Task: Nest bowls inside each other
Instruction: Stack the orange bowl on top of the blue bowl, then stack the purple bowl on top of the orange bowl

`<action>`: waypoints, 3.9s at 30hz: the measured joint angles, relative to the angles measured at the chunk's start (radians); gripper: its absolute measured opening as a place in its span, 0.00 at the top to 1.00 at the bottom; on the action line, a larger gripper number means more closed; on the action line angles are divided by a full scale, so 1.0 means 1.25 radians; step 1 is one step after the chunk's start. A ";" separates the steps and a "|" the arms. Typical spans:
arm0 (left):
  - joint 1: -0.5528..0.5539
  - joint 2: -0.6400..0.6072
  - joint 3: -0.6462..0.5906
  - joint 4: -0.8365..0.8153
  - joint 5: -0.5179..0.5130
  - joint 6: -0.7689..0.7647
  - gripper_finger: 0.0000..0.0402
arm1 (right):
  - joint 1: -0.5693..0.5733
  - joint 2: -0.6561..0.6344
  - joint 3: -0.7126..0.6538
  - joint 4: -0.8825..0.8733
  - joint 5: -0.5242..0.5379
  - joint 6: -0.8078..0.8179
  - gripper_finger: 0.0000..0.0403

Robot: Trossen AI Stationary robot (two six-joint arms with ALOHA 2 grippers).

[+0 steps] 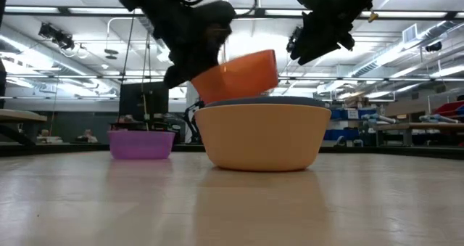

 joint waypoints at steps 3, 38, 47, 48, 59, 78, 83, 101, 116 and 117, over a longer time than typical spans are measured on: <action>0.000 0.033 0.032 -0.019 0.002 0.014 0.98 | 0.004 0.000 0.000 -0.006 0.000 0.000 0.64; -0.008 -0.053 0.046 -0.515 -0.128 0.348 0.71 | 0.007 0.000 0.000 -0.031 0.013 -0.019 0.64; -0.020 -0.062 -0.105 -0.418 -0.080 0.478 0.71 | 0.013 0.000 0.000 -0.029 0.016 -0.007 0.64; -0.020 -0.062 -0.121 -0.398 -0.076 0.478 0.71 | 0.016 0.000 0.000 -0.029 0.017 -0.007 0.64; -0.016 -0.062 -0.221 -0.240 -0.032 0.471 0.82 | 0.016 0.000 0.000 -0.028 0.018 -0.006 0.64; -0.046 0.002 0.196 -0.247 0.059 0.610 0.99 | 0.005 0.000 0.000 -0.056 0.157 0.011 0.64; -0.057 0.079 0.237 -0.267 0.086 0.590 0.99 | 0.004 0.000 0.000 -0.096 0.189 0.022 0.64; -0.075 0.151 0.265 -0.150 0.187 0.450 0.74 | 0.004 0.000 0.000 -0.123 0.233 0.024 0.64; -0.042 0.151 0.264 -0.074 0.361 0.195 0.71 | 0.004 0.000 0.000 -0.121 0.219 0.025 0.64; -0.038 0.151 0.264 -0.072 0.391 0.151 0.71 | 0.004 0.000 0.000 -0.120 0.219 0.025 0.64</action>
